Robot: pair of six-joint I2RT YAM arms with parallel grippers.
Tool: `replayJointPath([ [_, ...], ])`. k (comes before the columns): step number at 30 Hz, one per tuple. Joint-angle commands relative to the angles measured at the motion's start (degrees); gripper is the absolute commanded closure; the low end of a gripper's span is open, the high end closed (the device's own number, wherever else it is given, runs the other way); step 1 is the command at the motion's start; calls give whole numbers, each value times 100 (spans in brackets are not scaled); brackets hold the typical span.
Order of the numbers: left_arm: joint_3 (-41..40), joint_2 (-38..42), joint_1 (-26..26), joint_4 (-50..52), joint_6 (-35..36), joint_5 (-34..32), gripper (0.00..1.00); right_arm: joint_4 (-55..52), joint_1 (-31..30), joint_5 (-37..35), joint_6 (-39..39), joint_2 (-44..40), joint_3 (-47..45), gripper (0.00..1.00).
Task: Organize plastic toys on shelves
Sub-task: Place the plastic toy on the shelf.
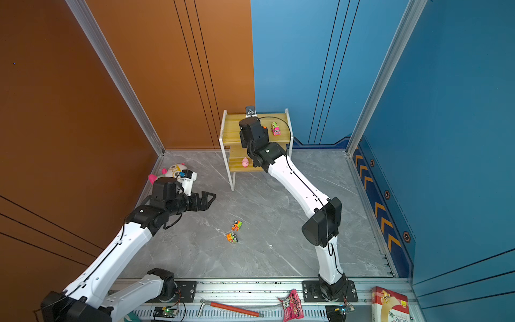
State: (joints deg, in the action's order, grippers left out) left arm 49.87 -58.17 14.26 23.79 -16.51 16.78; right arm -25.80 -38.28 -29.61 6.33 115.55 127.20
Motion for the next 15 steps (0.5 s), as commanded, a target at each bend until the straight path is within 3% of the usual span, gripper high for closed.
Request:
replayJointPath([
  [1,-56,92,-43,-30,25,121,3,-114,-10,25,-67,74,289,64],
  [9,-55,60,-81,-32,25,96,3,-56,48,14,-334,9,657,50],
  [15,-57,25,-133,-24,8,0,1,283,-78,-1,-700,-516,482,30],
])
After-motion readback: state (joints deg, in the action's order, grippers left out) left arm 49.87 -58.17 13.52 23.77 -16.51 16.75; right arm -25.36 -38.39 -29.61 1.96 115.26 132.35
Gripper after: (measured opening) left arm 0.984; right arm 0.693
